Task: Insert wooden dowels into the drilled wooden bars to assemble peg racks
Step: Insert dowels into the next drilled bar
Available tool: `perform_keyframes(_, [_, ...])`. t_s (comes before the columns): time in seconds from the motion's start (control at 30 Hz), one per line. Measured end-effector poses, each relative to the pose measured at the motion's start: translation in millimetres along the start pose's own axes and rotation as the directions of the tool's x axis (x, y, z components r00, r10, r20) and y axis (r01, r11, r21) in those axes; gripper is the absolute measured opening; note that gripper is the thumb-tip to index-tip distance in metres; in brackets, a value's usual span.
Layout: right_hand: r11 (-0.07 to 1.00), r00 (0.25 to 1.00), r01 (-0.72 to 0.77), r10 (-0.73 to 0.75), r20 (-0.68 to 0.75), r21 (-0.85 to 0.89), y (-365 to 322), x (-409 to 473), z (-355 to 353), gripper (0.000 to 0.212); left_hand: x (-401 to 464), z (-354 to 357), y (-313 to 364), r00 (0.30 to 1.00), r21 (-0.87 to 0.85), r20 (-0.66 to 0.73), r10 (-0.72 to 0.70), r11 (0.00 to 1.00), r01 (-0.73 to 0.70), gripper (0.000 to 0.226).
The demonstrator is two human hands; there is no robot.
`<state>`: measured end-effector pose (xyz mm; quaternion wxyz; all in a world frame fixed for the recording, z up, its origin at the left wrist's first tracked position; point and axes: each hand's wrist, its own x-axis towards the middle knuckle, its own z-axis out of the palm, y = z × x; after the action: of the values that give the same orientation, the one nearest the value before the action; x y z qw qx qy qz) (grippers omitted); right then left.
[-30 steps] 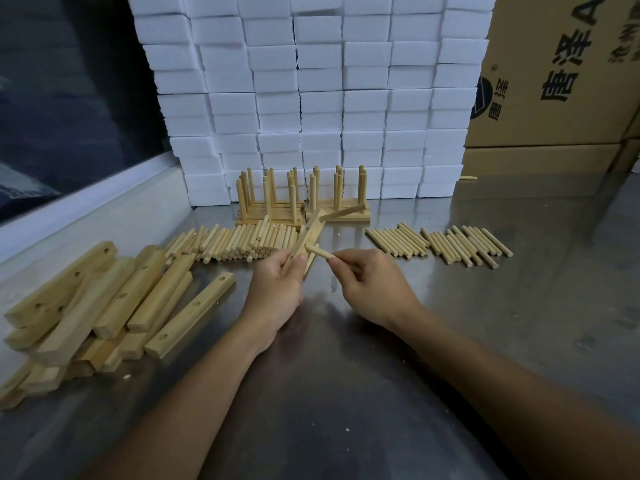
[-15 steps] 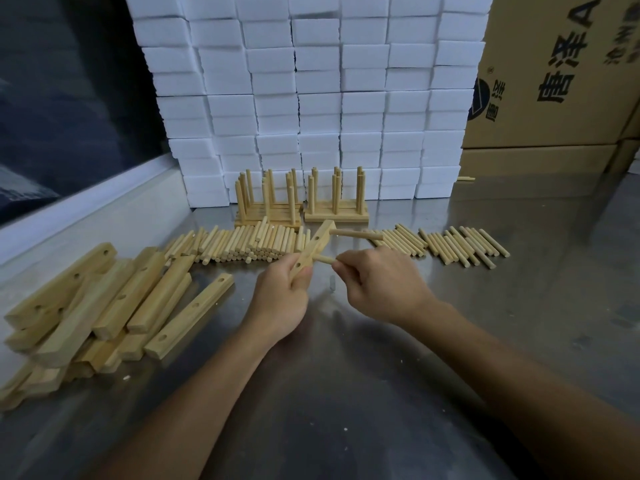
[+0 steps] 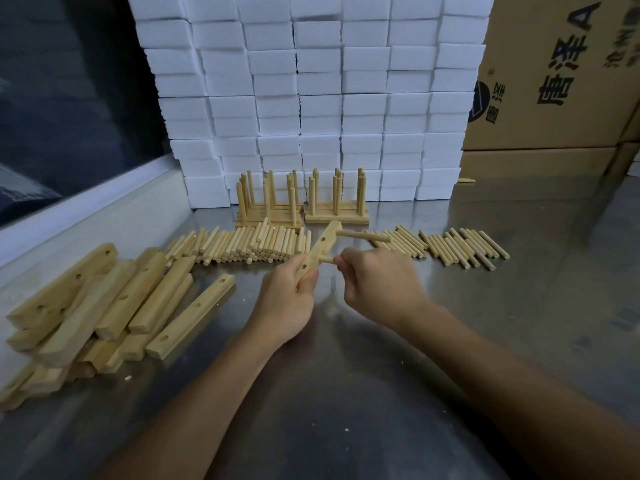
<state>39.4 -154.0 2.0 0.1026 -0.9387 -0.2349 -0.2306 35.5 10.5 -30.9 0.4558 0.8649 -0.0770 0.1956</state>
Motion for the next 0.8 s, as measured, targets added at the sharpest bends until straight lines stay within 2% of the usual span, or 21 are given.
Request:
perform_keyframes(0.03, [0.997, 0.999, -0.034, 0.034, 0.005, 0.064, -0.7, 0.3, -0.5, 0.033, -0.2, -0.2, 0.3, 1.0, -0.004, 0.004, 0.005, 1.0, -0.005, 0.013])
perform_keyframes(0.07, [0.974, 0.995, -0.1, 0.096, 0.028, 0.204, -2.1, 1.0, -0.6, 0.034, -0.4, -0.2, 0.6, 1.0, -0.001, 0.014, 0.011, 1.0, -0.011, 0.013])
perform_keyframes(0.1, [0.903, 0.981, -0.193, 0.18, 0.07, 0.385, -3.5, 2.1, -0.1, 0.035, -0.4, 0.0, 0.6, 1.0, 0.008, 0.025, 0.017, 1.0, -0.018, 0.012])
perform_keyframes(0.13, [0.77, 0.948, -0.316, 0.279, 0.153, 0.555, -4.8, 3.6, -0.5, 0.036, -0.1, 0.5, 0.6, 0.999, 0.024, 0.03, 0.024, 0.999, -0.024, 0.011])
perform_keyframes(0.17, [0.587, 0.889, -0.45, 0.366, 0.275, 0.673, -4.8, 5.4, -2.2, 0.036, -0.4, 1.0, 0.4, 0.999, 0.042, 0.028, 0.029, 0.999, -0.03, 0.01])
perform_keyframes(0.23, [0.239, 0.757, -0.626, 0.416, 0.505, 0.742, -2.3, 8.3, -6.4, 0.033, -1.5, 1.6, 1.3, 0.999, 0.069, 0.021, 0.043, 0.997, -0.044, 0.01])
perform_keyframes(0.27, [0.159, 0.728, -0.653, 0.404, 0.554, 0.741, -2.3, 9.2, -7.6, 0.032, -1.6, 1.5, 1.9, 0.999, 0.076, 0.02, 0.05, 0.996, -0.051, 0.011])
perform_keyframes(0.3, [0.172, 0.738, -0.644, 0.397, 0.546, 0.745, -3.5, 8.8, -7.6, 0.032, -1.7, 1.2, 2.2, 0.998, 0.077, 0.019, 0.052, 0.996, -0.053, 0.013])
perform_keyframes(0.33, [0.302, 0.792, -0.591, 0.394, 0.467, 0.748, -3.9, 7.8, -5.2, 0.033, -1.4, 1.2, 2.1, 0.999, 0.07, 0.018, 0.051, 0.996, -0.052, 0.014])
perform_keyframes(0.37, [0.513, 0.872, -0.481, 0.36, 0.331, 0.711, -4.2, 5.7, -3.1, 0.034, -1.1, 1.5, 1.9, 0.999, 0.06, 0.017, 0.052, 0.997, -0.053, 0.014])
perform_keyframes(0.4, [0.731, 0.946, -0.322, 0.272, 0.177, 0.602, -3.7, 3.3, -2.2, 0.035, -0.8, 2.0, 1.9, 0.999, 0.049, 0.015, 0.052, 0.997, -0.052, 0.015])
perform_keyframes(0.43, [0.882, 0.988, -0.153, 0.144, 0.054, 0.446, -2.4, 1.4, -1.8, 0.037, -0.8, 2.2, 2.2, 0.999, 0.038, 0.015, 0.049, 0.998, -0.05, 0.016])
perform_keyframes(0.47, [0.955, 1.0, -0.018, 0.025, -0.018, 0.297, 0.7, 1.0, -1.0, 0.039, -0.5, 2.0, 2.5, 0.999, 0.029, 0.017, 0.044, 0.999, -0.044, 0.017])
perform_keyframes(0.53, [0.985, 0.989, 0.124, -0.112, -0.099, 0.122, 7.8, 2.1, -0.2, 0.04, -0.1, 1.8, 2.4, 1.0, 0.012, 0.015, 0.027, 1.0, -0.027, 0.02])
perform_keyframes(0.6, [0.987, 0.985, 0.14, -0.131, -0.116, 0.075, 10.2, 1.5, 0.8, 0.04, 0.1, 1.8, 2.4, 1.0, 0.012, 0.016, 0.015, 1.0, -0.015, 0.022])
perform_keyframes(0.63, [0.986, 0.985, 0.133, -0.119, -0.128, 0.104, 8.2, 0.3, 2.1, 0.04, -0.1, 1.4, 2.5, 1.0, 0.02, 0.018, 0.015, 1.0, -0.015, 0.021])
perform_keyframes(0.67, [0.977, 0.986, 0.105, -0.078, -0.147, 0.183, 4.5, -1.5, 4.3, 0.039, -0.2, 1.2, 2.6, 1.0, 0.027, 0.018, 0.017, 0.999, -0.017, 0.02])
perform_keyframes(0.73, [0.883, 0.985, -0.073, 0.138, -0.108, 0.464, -4.0, -1.6, 6.9, 0.037, -0.6, 0.6, 2.9, 0.999, 0.034, 0.02, 0.026, 0.999, -0.027, 0.019])
perform_keyframes(0.8, [0.649, 0.923, -0.325, 0.376, 0.081, 0.688, -8.2, 3.7, 6.2, 0.037, -1.3, 0.5, 3.1, 0.999, 0.053, 0.02, 0.038, 0.998, -0.039, 0.019])
